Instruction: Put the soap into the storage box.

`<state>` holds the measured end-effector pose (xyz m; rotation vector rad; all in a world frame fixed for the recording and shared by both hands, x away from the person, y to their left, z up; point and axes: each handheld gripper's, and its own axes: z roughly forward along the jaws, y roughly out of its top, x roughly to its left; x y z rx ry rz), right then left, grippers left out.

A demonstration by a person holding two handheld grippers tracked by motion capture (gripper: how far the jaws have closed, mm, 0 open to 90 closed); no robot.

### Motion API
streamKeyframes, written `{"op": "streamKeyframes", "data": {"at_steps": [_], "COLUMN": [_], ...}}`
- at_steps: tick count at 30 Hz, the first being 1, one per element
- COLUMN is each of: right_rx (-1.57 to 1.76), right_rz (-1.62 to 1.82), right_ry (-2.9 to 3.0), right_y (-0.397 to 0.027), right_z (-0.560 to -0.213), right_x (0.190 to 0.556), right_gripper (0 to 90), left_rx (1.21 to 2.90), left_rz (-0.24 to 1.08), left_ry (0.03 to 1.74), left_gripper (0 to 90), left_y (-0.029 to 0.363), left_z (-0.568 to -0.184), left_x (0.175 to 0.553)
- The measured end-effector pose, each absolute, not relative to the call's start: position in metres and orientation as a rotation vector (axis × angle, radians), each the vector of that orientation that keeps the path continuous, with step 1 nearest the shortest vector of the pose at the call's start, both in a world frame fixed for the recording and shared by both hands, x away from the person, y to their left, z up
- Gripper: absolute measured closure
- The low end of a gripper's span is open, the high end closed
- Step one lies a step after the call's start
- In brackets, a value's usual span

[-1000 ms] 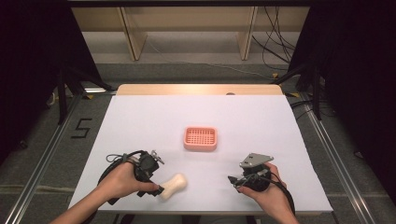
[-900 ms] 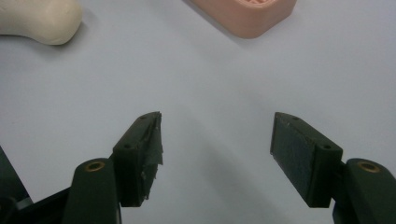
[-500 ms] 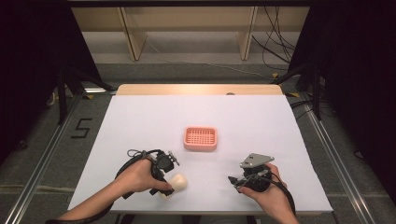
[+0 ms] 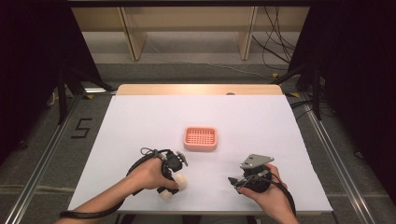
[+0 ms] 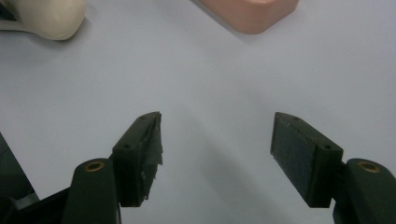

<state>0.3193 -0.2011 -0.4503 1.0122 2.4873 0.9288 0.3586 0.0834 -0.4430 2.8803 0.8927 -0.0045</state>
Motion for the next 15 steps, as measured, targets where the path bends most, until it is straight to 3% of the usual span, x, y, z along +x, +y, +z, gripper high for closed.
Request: {"op": "streamKeyframes", "data": {"at_steps": [15], "right_rx": [1.0], "right_rz": [0.921], "right_ry": [2.499], "right_y": [-0.2011], "right_z": [-0.4505], "right_x": [0.3193], "right_gripper": [34.2], "left_rx": [2.909], "left_rz": [-0.063], "left_ry": [0.919], "left_gripper": [38.2], "left_y": [0.0814], "left_z": [-0.4526], "left_x": [0.3654]}}
